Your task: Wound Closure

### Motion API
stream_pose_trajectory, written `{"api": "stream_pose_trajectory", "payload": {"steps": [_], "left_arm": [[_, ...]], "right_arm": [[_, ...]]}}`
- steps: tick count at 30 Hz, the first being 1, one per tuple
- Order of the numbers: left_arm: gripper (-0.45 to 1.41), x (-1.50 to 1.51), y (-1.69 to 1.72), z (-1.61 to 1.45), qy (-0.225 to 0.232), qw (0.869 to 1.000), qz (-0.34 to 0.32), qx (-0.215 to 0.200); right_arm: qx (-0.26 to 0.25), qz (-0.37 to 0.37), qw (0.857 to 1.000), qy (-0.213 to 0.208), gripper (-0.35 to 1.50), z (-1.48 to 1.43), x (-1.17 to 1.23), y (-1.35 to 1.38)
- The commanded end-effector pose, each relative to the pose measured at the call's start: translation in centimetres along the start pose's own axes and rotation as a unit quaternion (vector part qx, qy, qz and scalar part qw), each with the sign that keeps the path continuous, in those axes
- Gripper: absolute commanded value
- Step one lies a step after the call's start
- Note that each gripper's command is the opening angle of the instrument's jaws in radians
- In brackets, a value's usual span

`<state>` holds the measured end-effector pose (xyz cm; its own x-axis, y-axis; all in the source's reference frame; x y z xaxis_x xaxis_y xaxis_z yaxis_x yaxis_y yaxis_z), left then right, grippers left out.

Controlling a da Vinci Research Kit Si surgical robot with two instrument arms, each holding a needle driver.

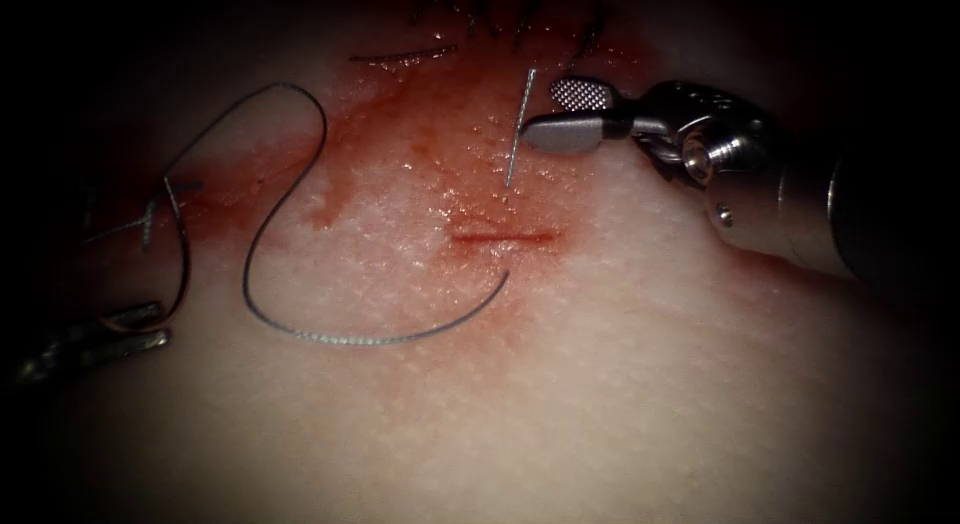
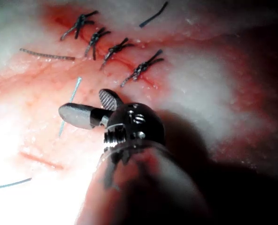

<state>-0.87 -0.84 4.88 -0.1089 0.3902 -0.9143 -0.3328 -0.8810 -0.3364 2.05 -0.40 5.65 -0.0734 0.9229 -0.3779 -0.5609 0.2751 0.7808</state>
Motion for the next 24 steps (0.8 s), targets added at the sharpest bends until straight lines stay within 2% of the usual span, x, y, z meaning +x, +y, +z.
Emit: {"api": "stream_pose_trajectory", "payload": {"steps": [1, 5, 8, 9, 11, 15, 19, 21, 24], "left_arm": [[-0.45, -0.07, 0.02, 0.07, 0.001, 1.000, -0.001, -0.002], [-0.45, -0.07, 0.03, 0.09, 0.002, 1.000, 0.000, -0.003], [-0.45, -0.07, 0.03, 0.09, 0.002, 1.000, 0.000, -0.003], [-0.45, -0.07, 0.04, 0.09, 0.002, 1.000, 0.000, -0.003], [-0.45, -0.07, 0.04, 0.09, 0.002, 1.000, 0.000, -0.003], [-0.45, -0.08, 0.04, 0.08, 0.002, 1.000, 0.000, -0.004], [-0.45, -0.08, 0.04, 0.09, 0.002, 1.000, 0.000, -0.003], [-0.45, -0.08, 0.04, 0.09, 0.002, 1.000, 0.000, -0.003], [-0.45, -0.08, 0.05, 0.09, 0.002, 1.000, 0.000, -0.003]], "right_arm": [[0.007, 0.004, 1.000, -0.001, 1.14, 0.16, -0.07, 0.04], [0.020, 0.007, 1.000, -0.006, 1.21, 0.23, -0.10, -0.02], [0.044, 0.007, 0.999, -0.015, 0.98, 0.29, -0.13, -0.14], [0.048, 0.006, 0.999, -0.015, 0.67, 0.31, -0.13, -0.16], [0.046, -0.009, 0.999, -0.018, -0.32, 0.33, -0.14, -0.18], [0.016, -0.091, 0.995, -0.023, -0.35, 0.28, -0.12, -0.19], [0.032, -0.174, 0.984, 0.013, -0.35, 0.17, 0.03, -0.31], [0.043, -0.208, 0.976, 0.035, -0.35, 0.10, 0.15, -0.47], [0.047, -0.223, 0.972, 0.050, -0.35, 0.02, 0.26, -0.64]]}}
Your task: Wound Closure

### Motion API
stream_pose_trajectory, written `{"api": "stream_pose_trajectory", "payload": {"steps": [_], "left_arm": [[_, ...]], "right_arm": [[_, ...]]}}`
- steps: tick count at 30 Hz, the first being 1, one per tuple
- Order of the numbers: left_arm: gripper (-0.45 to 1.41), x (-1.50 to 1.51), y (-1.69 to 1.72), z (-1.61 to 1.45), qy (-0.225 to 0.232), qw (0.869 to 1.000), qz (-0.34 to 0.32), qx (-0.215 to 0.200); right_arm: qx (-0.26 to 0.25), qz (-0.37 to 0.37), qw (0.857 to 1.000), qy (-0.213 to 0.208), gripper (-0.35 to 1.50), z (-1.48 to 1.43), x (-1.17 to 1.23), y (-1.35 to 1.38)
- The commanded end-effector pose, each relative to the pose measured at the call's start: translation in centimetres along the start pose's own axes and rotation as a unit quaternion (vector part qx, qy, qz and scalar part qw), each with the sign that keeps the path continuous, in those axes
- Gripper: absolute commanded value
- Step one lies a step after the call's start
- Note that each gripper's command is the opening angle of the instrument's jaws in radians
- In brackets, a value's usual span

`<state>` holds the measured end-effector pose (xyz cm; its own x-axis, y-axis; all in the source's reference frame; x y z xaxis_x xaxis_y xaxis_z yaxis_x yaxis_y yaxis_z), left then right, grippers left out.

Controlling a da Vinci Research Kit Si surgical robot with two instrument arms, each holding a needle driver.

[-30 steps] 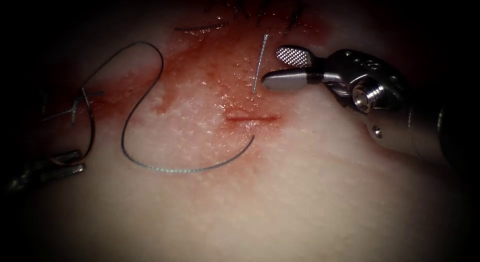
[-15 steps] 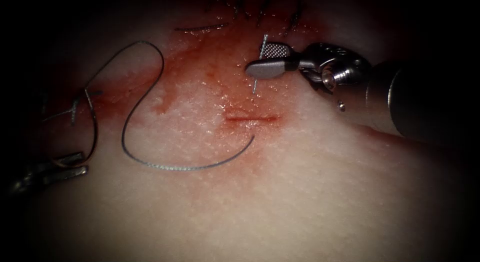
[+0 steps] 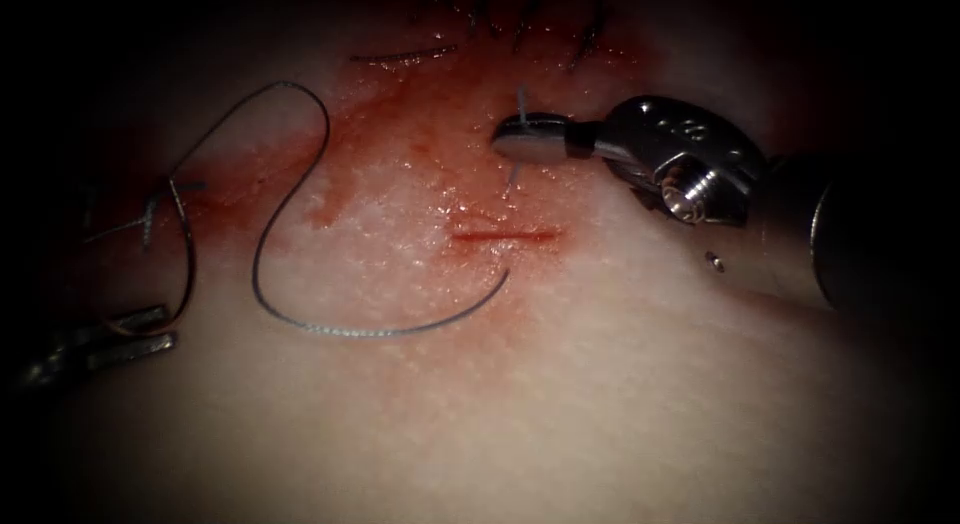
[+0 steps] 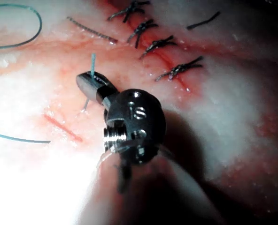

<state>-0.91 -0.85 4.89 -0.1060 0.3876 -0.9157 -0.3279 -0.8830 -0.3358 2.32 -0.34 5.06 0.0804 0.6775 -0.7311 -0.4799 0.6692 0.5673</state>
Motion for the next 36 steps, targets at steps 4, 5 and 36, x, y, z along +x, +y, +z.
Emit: {"api": "stream_pose_trajectory", "payload": {"steps": [4, 5, 36], "left_arm": [[-0.45, -0.04, 0.05, 0.06, 0.000, 1.000, -0.001, -0.001], [-0.45, -0.02, 0.06, 0.06, 0.000, 1.000, -0.002, -0.001], [1.11, 0.53, -0.43, -0.51, -0.005, 0.985, -0.153, 0.079]], "right_arm": [[0.002, -0.002, 1.000, 0.010, -0.35, 0.06, 0.09, -0.14], [0.002, -0.002, 1.000, 0.010, -0.35, 0.07, 0.08, -0.14], [0.023, -0.002, 0.999, 0.022, 0.44, 0.02, 0.03, -0.01]]}}
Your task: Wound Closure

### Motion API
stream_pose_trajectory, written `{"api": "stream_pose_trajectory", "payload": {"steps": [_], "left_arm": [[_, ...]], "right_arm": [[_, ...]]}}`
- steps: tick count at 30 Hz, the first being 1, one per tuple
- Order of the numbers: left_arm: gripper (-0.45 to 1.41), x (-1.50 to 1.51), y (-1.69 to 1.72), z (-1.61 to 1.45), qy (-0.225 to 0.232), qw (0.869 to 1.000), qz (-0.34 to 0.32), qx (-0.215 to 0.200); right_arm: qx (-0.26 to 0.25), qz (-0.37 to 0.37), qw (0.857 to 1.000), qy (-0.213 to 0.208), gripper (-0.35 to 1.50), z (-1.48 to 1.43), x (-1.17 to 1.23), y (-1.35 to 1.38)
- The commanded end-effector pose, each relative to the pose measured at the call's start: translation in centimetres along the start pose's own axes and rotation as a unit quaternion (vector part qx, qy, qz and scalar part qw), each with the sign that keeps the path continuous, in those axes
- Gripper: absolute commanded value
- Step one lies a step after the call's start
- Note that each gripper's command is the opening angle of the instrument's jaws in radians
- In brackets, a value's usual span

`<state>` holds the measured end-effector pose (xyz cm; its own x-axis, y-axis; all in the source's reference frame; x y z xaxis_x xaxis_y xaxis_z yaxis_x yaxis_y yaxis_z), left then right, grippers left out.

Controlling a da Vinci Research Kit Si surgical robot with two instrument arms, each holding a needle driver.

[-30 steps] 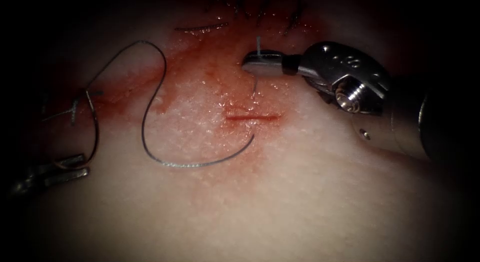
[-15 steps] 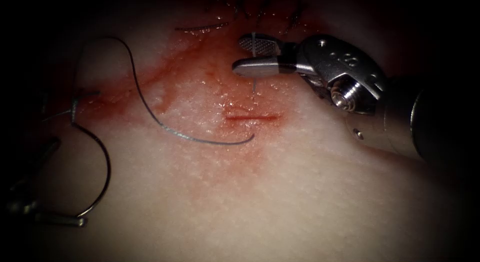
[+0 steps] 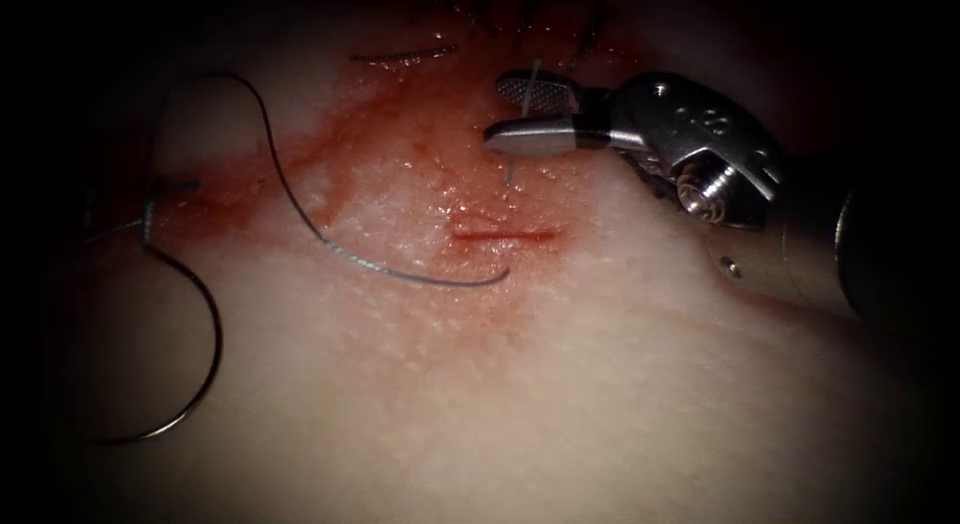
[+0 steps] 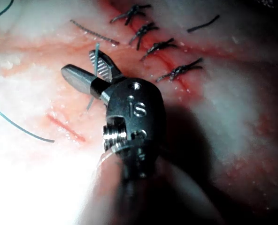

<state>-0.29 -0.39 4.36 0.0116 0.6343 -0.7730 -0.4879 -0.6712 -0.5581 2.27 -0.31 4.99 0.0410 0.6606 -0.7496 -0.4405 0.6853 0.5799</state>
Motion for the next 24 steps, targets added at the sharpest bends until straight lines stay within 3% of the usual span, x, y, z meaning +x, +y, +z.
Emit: {"api": "stream_pose_trajectory", "payload": {"steps": [1, 8, 16, 24], "left_arm": [[1.11, -0.05, -0.03, 0.15, 0.000, 1.000, -0.001, 0.003], [1.11, -0.08, -0.34, 0.81, -0.040, 0.997, -0.004, 0.072], [1.08, -0.20, -0.72, 1.17, -0.046, 0.994, -0.026, 0.091], [1.06, -0.52, -0.89, 1.05, -0.109, 0.988, -0.054, 0.099]], "right_arm": [[0.000, 0.000, 1.000, -0.001, 0.44, 0.07, -0.04, 0.00], [-0.023, -0.016, 1.000, -0.009, 0.52, -0.12, 0.11, 0.09], [-0.052, -0.029, 0.998, -0.011, 0.27, -0.42, 0.39, 0.13], [-0.056, -0.042, 0.997, -0.030, 0.19, -0.29, 0.28, 0.04]]}}
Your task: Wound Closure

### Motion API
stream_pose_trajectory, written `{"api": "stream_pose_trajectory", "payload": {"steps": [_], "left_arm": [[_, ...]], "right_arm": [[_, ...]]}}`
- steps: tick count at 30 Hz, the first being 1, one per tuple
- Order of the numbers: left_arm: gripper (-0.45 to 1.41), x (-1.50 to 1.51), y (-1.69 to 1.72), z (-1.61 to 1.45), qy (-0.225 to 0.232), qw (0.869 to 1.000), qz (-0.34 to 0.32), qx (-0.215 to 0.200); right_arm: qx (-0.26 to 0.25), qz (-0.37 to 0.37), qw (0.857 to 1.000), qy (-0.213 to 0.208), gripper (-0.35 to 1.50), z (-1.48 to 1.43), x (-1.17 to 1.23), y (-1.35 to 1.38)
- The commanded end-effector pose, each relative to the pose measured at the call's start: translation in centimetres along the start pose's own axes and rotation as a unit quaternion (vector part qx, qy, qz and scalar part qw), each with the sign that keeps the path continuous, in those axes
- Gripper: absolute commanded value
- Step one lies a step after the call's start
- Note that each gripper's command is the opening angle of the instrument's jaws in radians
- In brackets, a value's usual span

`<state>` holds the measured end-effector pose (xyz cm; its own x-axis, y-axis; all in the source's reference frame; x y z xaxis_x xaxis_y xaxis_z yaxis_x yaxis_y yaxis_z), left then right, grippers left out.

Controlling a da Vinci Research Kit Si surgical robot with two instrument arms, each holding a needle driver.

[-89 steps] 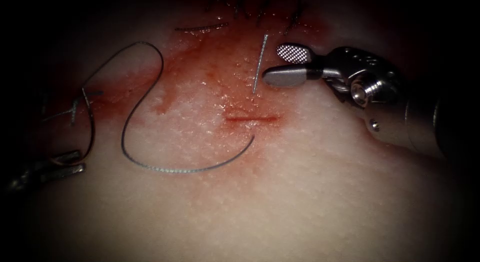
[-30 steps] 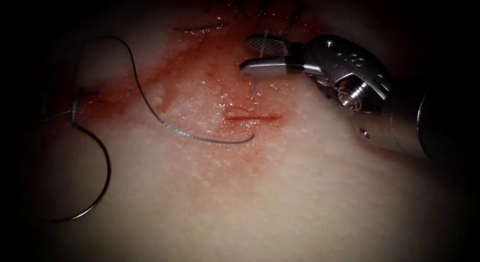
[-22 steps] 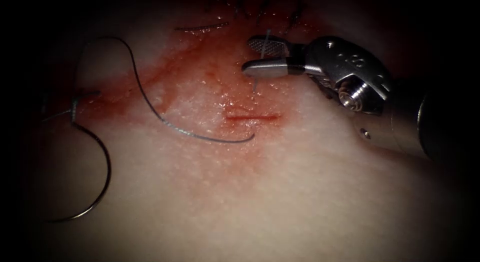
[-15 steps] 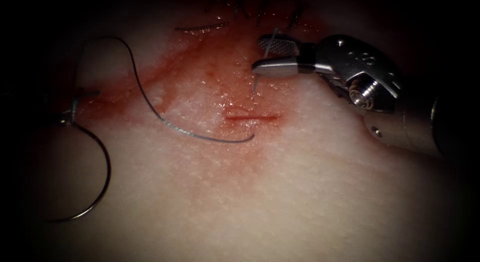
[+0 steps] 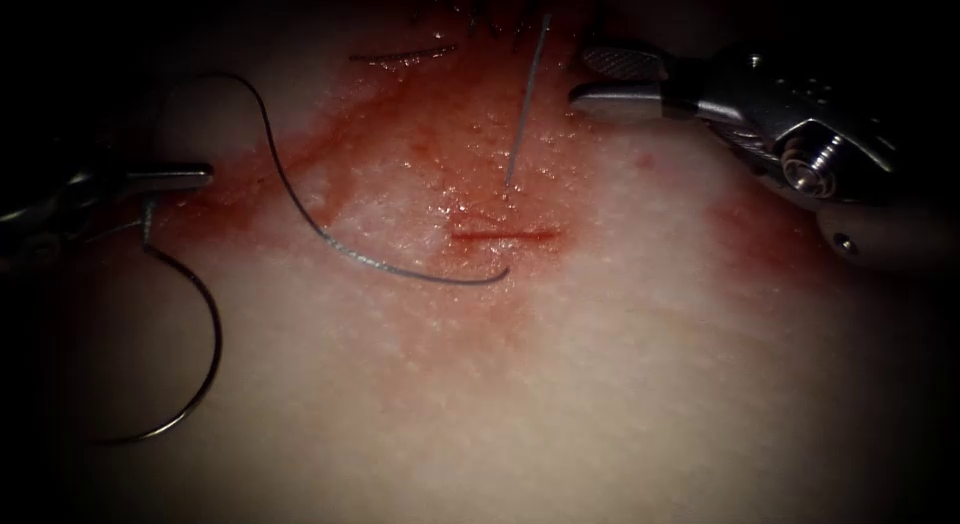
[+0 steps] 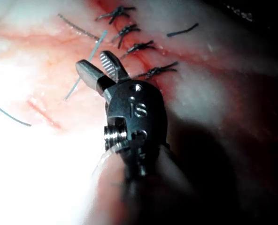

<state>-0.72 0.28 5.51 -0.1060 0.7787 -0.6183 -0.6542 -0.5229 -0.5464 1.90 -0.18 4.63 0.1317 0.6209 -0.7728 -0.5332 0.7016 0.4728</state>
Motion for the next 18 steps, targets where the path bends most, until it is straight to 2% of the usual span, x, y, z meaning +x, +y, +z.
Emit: {"api": "stream_pose_trajectory", "payload": {"steps": [1, 6, 10, 13, 18], "left_arm": [[1.06, -0.07, -0.07, 0.04, -0.020, 1.000, 0.004, 0.008], [1.04, -0.13, -0.27, -0.05, -0.070, 0.997, -0.004, 0.023], [0.98, -0.21, -0.48, 0.01, -0.073, 0.997, -0.026, 0.022], [0.93, -0.39, -0.53, 0.18, -0.088, 0.995, -0.038, -0.008], [0.93, -0.47, -0.56, 0.30, -0.091, 0.995, -0.038, -0.019]], "right_arm": [[0.001, -0.002, 1.000, -0.007, 0.17, 0.13, -0.07, -0.04], [0.001, -0.003, 1.000, -0.010, 0.15, 0.15, -0.09, -0.07], [0.001, -0.004, 1.000, -0.013, 0.14, 0.16, -0.10, -0.08], [0.000, -0.004, 1.000, -0.016, 0.15, 0.17, -0.10, -0.10], [0.000, -0.005, 1.000, -0.015, 0.19, 0.18, -0.10, -0.10]]}}
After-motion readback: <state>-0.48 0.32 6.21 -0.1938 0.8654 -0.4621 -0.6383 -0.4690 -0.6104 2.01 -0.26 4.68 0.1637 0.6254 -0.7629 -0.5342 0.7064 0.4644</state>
